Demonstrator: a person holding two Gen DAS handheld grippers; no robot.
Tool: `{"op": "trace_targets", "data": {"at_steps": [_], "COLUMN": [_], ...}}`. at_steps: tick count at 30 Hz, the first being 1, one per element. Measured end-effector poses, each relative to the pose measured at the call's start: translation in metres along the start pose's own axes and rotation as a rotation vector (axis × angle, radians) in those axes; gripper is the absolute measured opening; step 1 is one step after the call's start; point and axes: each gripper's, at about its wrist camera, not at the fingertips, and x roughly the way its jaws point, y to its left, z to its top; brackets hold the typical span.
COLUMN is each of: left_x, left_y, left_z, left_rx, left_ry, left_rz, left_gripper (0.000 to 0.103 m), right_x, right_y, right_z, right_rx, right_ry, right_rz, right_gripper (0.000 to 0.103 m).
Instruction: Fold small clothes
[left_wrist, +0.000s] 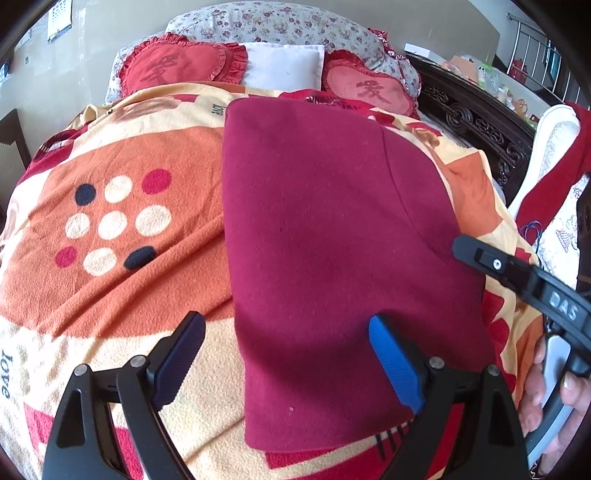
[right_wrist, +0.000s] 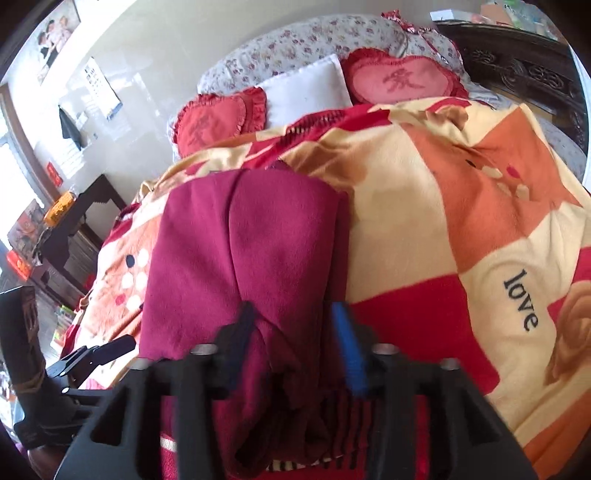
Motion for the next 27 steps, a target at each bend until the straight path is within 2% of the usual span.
{"op": "trace_targets", "data": {"at_steps": [1,6,9,12,15,22,25,27], "left_x": [0.001,0.005,0.011,0.020,0.032,0.053,0.062,0.066], "left_y": [0.001,0.005,0.009,0.016,0.020,0.017,0.017,0.018], "left_z": [0.002,0.010,0.016,0.022,0.026,0.035,0.036,0.037], "left_rx": [0.002,-0.006,-0.015,-0.034,-0.046,-0.049,-0.067,-0.081], "left_ry": [0.001,0.001,0.010,0.026,0.049,0.092,0.111,0.124], "left_rz": [-0.004,-0.035,-0.062,-0.099,-0.126,-0.185,-0.218,-0.227], "left_gripper": [0.093,0.095,0.096,0.096,0.099,0.103,0.103,0.103], "right_x": [0.002,0.013,0.022,0.035,0.045,0.060,0.065,0.069], "right_y": [-0.003,-0.020,-0.027,-0.034,-0.041,-0.040,-0.035,-0.029], "right_z": [0.000,0.001,0.000,0.001,0.005,0.012,0.012,0.012], "right_rx": [0.005,0.081,0.112,0.132,0.158,0.131,0.118,0.099], "right_ry": [0.006,0.042,0.049,0.085,0.089,0.083,0.093,0.105], "right_rz": [0.013,0.072,0.118,0.134,0.188,0.221,0.235,0.255], "right_gripper": [0.041,0.042,0.049,0.050,0.052,0.060,0.060,0.048]}}
